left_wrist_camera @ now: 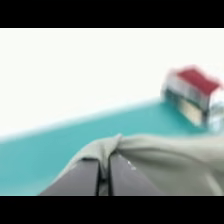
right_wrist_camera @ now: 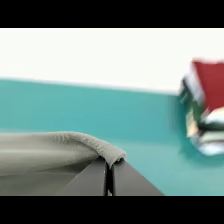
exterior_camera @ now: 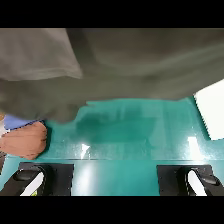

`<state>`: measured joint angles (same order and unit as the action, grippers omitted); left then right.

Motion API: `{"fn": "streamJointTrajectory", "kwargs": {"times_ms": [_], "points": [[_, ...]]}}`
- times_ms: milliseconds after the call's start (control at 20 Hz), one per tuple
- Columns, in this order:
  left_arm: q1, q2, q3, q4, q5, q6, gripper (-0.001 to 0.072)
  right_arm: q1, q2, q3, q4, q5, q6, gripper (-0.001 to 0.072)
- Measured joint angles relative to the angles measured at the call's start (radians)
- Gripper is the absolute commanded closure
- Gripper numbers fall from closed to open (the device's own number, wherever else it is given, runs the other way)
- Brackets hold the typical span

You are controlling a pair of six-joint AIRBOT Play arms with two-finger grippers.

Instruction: Fold the shirts.

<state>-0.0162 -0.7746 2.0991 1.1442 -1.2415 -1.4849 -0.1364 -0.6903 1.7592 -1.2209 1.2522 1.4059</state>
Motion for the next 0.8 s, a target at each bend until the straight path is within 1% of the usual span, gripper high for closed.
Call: {"fn": "streamJointTrajectory", "kwargs": {"times_ms": [150,250,350,450,600,700,800], "points": [[0.000,-0.004,0.029,-0.005,0.021,-0.018,0.0681,-0.047,-0.060,0.147,-0.028,0.098,0.010,0.0690],[0.000,-0.008,-0.041,-0.006,0.026,-0.026,0.0681,-0.074,-0.126,0.216,-0.037,0.178,0.014,0.0690],[0.000,-0.031,-0.150,-0.007,0.022,-0.029,0.0681,-0.085,-0.198,0.235,-0.034,0.251,0.016,0.0690],[-0.001,-0.077,-0.267,-0.008,0.009,-0.028,0.0680,-0.074,-0.275,0.196,-0.033,0.294,0.018,0.0690],[-0.001,-0.198,-0.428,-0.007,-0.008,-0.002,0.0680,-0.039,-0.404,0.070,-0.039,0.321,0.020,0.0690],[-0.001,-0.310,-0.505,-0.003,-0.005,0.018,0.0680,-0.009,-0.500,-0.027,-0.041,0.306,0.020,0.0690],[0.000,-0.441,-0.550,-0.003,0.026,0.036,0.0680,0.014,-0.602,-0.105,-0.042,0.257,0.020,0.0691]]}}
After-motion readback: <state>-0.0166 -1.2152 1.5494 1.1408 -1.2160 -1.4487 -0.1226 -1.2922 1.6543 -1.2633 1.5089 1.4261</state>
